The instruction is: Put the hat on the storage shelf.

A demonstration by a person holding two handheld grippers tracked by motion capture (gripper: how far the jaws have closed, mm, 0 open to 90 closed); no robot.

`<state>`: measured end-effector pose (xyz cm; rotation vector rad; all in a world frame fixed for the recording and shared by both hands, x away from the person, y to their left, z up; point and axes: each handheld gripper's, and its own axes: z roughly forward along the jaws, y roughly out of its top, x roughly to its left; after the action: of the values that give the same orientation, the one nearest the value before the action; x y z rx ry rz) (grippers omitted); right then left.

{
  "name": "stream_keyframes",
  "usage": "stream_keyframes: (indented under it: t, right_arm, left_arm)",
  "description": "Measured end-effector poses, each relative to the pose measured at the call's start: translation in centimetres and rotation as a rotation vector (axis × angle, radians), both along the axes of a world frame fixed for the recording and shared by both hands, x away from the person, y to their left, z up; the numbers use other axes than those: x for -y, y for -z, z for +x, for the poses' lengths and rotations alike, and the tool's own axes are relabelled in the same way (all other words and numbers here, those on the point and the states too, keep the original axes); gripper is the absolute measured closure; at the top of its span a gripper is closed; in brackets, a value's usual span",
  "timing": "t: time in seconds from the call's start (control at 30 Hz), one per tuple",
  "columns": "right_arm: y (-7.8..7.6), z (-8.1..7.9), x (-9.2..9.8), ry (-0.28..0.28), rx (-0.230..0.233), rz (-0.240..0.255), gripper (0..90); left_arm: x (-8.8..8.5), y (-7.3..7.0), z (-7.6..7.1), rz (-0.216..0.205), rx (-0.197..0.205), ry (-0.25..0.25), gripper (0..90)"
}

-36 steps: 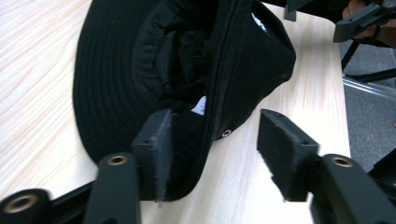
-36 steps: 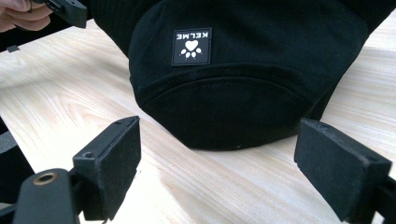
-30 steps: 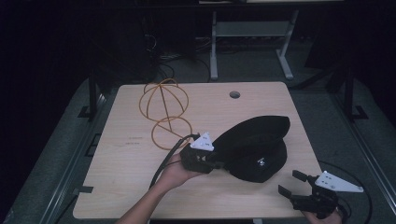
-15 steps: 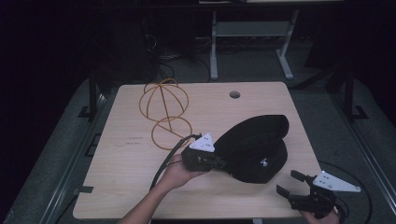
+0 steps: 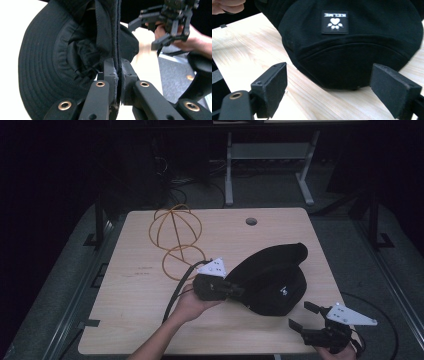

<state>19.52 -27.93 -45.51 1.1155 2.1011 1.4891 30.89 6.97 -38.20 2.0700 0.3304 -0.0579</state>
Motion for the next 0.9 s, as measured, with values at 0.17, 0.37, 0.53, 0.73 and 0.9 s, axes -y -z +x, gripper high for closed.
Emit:
stream_keyframes:
  t: [0.17, 0.37, 0.53, 0.73, 0.9]
  right_arm:
    - [-0.1, 0.1, -0.5, -0.006, 0.018, -0.003, 14.2]
    - [-0.4, 0.3, -1.1, -0.001, 0.056, -0.015, 14.3]
    - [-0.8, 0.5, -1.5, 0.009, 0.078, 0.020, 14.3]
    - [-0.8, 1.3, -1.8, 0.012, 0.069, 0.018, 14.5]
    - [-0.6, 2.4, -2.0, 0.008, 0.083, -0.016, 28.4]
  left_arm:
    - [0.6, -0.7, -0.1, -0.013, 0.000, 0.005, 85.6]
    - [1.3, -1.6, -0.1, -0.028, 0.002, 0.015, 85.6]
    - [1.7, -2.7, -0.2, -0.056, 0.000, 0.019, 85.6]
    - [2.4, -3.5, -0.4, -0.053, 0.008, 0.035, 85.6]
    - [3.2, -3.8, -0.6, -0.053, 0.016, 0.052, 85.6]
